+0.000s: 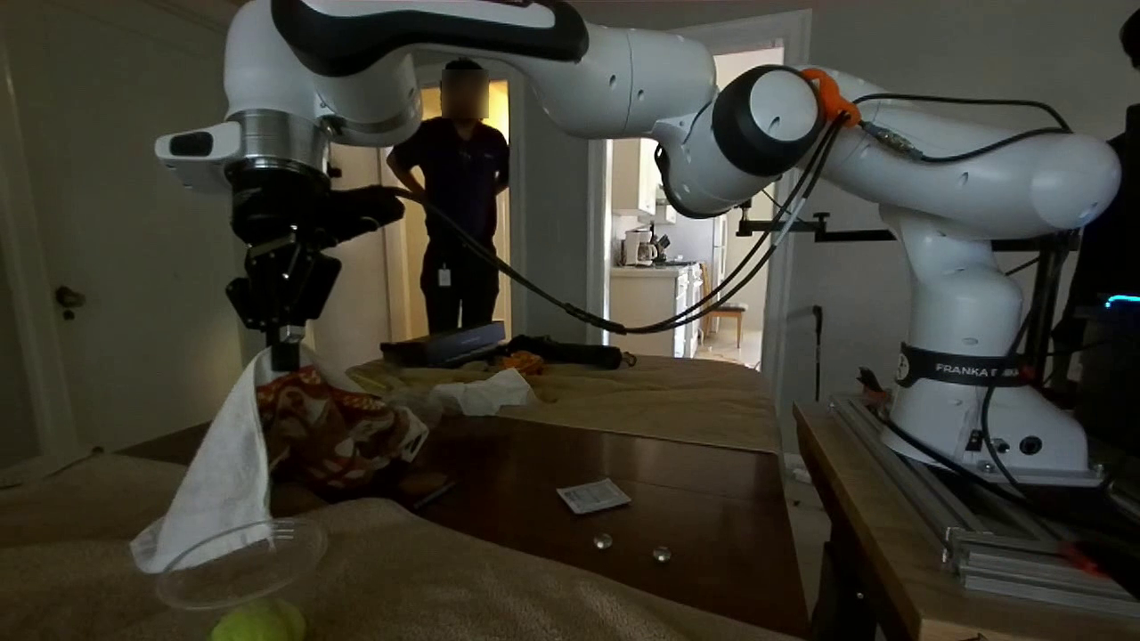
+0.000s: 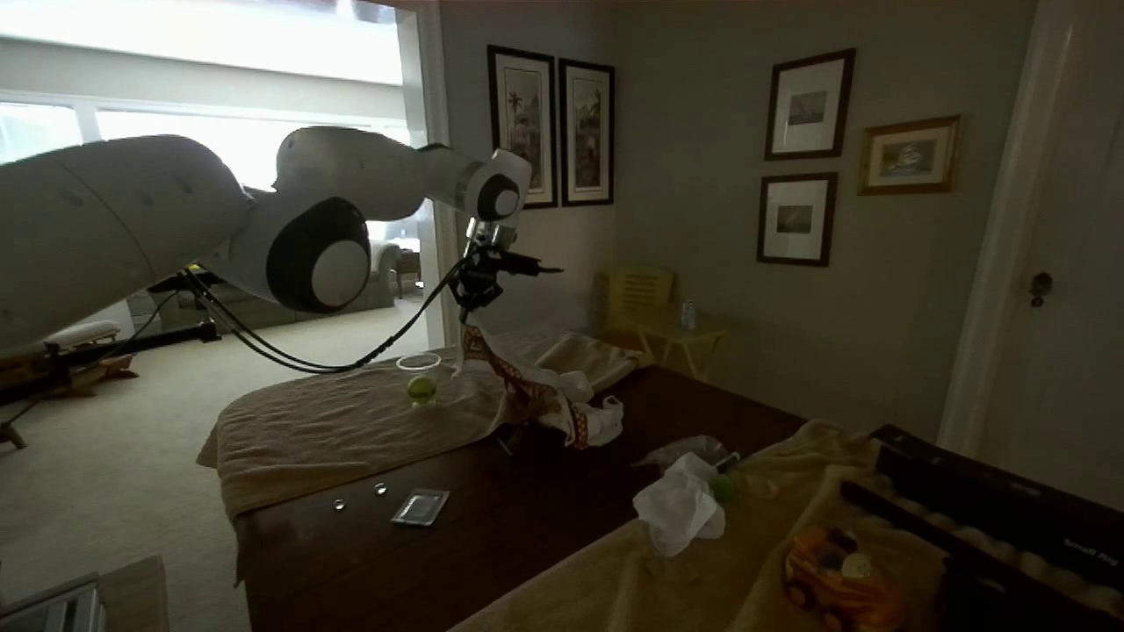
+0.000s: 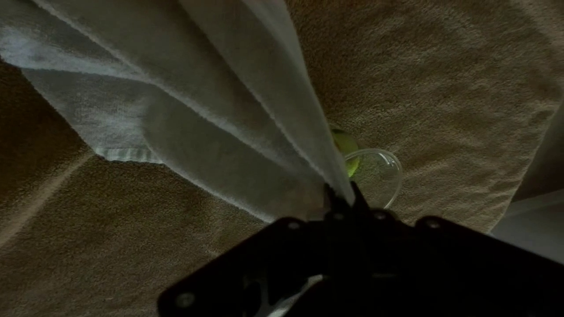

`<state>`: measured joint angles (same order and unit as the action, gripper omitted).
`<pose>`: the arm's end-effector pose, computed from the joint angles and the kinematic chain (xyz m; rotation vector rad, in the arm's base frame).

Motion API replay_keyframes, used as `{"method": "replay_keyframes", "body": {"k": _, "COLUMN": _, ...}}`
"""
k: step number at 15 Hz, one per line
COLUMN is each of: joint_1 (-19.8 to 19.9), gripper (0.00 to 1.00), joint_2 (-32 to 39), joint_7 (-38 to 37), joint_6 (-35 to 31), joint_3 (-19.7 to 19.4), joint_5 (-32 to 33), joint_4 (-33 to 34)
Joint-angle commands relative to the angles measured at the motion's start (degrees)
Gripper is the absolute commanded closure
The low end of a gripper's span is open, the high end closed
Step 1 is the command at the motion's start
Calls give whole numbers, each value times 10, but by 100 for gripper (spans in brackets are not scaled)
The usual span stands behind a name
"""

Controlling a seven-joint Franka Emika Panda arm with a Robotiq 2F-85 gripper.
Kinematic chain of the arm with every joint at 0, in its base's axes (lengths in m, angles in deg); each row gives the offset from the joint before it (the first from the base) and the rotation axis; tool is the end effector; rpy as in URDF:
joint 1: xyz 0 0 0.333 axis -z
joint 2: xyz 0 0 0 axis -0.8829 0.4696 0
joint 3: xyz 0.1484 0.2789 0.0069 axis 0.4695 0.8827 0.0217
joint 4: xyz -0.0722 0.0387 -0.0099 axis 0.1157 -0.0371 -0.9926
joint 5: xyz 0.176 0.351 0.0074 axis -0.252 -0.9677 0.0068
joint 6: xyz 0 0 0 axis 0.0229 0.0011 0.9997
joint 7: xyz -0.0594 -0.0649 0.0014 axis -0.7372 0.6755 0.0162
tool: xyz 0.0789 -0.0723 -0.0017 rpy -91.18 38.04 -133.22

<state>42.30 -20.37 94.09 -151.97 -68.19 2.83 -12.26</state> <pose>0.7118 0.3497 0.3264 -2.1343 -1.8132 -0.0359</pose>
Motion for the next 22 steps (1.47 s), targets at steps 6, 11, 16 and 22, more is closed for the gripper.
{"method": "replay_keyframes", "body": {"k": 6, "joint_1": -6, "gripper": 99, "joint_2": 20, "joint_7": -1, "joint_6": 11, "joint_3": 0, "joint_5": -9, "joint_4": 4}}
{"method": "replay_keyframes", "body": {"k": 11, "joint_1": -18, "gripper": 99, "joint_2": 61, "joint_7": 4, "joint_6": 27, "joint_3": 10, "joint_5": -15, "joint_4": 13}}
{"method": "replay_keyframes", "body": {"k": 16, "joint_1": -31, "gripper": 99, "joint_2": 112, "joint_7": 17, "joint_6": 46, "joint_3": 29, "joint_5": -27, "joint_4": 17}}
{"method": "replay_keyframes", "body": {"k": 22, "joint_1": -39, "gripper": 99, "joint_2": 161, "joint_7": 44, "joint_6": 33, "joint_3": 45, "joint_5": -38, "joint_4": 22}}
